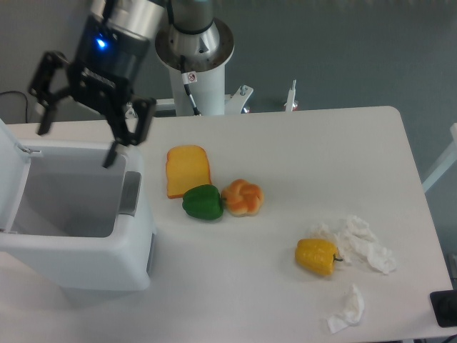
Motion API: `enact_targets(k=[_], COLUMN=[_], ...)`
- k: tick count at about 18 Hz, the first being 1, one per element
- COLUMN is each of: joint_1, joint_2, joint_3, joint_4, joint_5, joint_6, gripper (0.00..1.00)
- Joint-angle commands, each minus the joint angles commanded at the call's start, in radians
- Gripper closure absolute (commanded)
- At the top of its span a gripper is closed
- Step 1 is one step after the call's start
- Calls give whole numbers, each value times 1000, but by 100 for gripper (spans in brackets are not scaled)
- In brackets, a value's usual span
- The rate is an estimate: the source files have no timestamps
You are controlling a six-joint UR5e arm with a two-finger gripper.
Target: Close the trash can
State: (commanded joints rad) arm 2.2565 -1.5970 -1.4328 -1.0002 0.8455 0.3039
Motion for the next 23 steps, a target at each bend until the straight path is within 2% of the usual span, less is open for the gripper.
enact_targets(k=[8, 12, 18, 23], joint_1=[-69, -136, -169, -205], joint_2=[71, 60, 60, 28], joint_3=[0, -5, 2, -6], joint_4=[-2, -2, -2, -2], joint_5=[-157, -192, -278, -368], joint_6=[-65, -66, -72, -92], gripper=[0, 0, 0, 0])
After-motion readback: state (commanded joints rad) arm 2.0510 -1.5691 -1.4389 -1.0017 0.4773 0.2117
